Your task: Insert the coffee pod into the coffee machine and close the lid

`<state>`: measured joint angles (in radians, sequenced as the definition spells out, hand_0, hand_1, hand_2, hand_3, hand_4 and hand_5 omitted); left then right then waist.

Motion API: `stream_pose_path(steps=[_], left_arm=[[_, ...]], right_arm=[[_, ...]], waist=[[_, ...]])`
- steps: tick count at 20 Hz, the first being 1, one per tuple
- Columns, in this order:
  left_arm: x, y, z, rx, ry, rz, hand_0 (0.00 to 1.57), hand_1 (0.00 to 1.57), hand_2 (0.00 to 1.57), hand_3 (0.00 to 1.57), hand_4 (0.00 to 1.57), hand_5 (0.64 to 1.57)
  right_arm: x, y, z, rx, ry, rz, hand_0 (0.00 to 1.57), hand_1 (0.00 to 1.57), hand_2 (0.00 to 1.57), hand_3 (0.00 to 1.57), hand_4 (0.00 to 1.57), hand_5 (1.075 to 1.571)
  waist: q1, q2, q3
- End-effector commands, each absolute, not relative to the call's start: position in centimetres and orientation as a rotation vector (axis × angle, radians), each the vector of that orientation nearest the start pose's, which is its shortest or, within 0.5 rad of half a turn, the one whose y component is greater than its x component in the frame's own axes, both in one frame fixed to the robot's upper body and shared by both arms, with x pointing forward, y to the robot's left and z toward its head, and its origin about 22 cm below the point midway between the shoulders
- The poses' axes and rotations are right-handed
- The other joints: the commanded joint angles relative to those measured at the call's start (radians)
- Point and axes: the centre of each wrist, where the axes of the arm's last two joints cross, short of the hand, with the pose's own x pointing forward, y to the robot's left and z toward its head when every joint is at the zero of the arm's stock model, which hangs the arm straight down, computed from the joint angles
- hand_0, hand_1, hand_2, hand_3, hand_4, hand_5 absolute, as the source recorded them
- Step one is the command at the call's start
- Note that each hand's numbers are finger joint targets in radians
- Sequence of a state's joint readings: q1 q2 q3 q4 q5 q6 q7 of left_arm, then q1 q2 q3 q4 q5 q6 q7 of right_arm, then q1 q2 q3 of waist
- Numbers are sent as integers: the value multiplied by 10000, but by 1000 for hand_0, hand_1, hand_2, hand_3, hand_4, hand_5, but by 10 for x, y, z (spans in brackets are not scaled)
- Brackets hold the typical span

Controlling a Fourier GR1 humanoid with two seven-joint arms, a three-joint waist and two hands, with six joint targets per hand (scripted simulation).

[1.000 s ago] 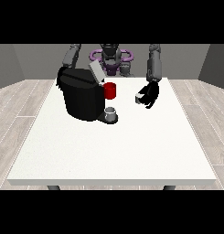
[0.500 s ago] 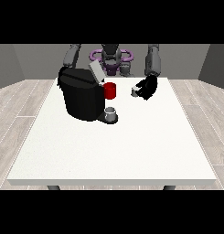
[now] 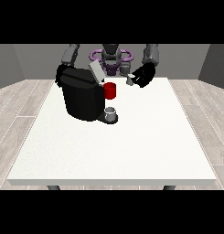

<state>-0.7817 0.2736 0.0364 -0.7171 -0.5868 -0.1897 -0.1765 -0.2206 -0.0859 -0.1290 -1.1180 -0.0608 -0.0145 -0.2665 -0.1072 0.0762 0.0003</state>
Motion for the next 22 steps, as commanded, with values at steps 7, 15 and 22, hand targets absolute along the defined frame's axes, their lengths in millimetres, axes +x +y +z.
stream_pose_path(steps=[7,15,22], left_arm=[[418,229,85,3353,-14373,-9891,1501,1501,1473,1402,635,1571],[434,194,140,3476,-15736,-8950,1413,1413,1443,1370,624,1571],[447,218,167,4067,-15902,-7805,1360,1360,1424,1357,614,1571]], right_arm=[[271,-285,-63,-843,-15320,-728,0,0,0,0,202,1571],[298,-287,-51,-665,-16217,-944,0,0,0,0,232,1571],[310,-272,-28,372,-17010,656,0,0,0,0,0,1571]], waist=[[57,-781,-1],[-79,227,-1],[-1073,1124,-4]])
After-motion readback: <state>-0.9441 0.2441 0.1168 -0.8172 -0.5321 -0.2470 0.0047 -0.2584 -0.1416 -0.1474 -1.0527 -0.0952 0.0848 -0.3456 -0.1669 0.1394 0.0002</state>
